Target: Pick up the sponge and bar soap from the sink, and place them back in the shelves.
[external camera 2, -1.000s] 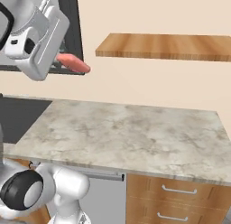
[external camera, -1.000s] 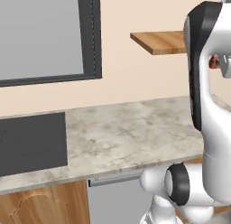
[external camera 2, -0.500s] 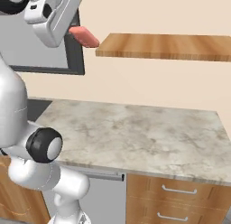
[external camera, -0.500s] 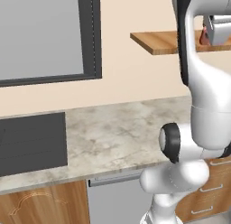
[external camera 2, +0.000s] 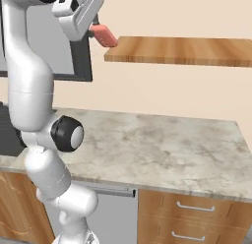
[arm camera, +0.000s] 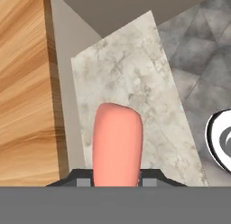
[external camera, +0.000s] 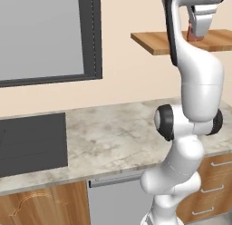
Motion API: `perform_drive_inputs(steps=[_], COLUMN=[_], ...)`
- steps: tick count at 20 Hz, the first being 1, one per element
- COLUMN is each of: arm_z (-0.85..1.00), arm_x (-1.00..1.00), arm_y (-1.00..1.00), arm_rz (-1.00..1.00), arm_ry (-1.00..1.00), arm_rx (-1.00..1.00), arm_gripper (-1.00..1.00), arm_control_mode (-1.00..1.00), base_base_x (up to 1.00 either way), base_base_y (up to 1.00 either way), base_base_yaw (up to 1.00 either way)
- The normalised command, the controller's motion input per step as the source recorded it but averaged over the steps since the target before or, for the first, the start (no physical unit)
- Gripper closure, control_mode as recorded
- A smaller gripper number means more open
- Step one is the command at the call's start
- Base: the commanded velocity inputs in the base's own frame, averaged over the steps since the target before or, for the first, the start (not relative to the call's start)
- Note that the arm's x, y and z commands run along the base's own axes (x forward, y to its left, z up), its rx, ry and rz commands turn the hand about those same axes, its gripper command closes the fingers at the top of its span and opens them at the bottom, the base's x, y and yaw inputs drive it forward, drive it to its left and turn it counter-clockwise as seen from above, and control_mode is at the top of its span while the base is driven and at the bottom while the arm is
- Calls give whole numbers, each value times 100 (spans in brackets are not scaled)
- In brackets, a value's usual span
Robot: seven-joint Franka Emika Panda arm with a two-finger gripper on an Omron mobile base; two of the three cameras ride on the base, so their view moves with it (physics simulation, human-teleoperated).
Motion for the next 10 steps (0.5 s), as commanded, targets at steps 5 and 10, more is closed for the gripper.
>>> perform_drive_inputs(steps=[5, 10], arm_z=[-36, -25], arm_x=[60, 52], arm_y=[-7, -18], arm_rz=[0, 1], arm_ry=[-14, -19], arm_rx=[-4, -2], arm_gripper=[100, 100], arm_control_mode=[-100, -100], base_base_x=[0, 0], base_base_y=[0, 0], base_base_yaw=[0, 0])
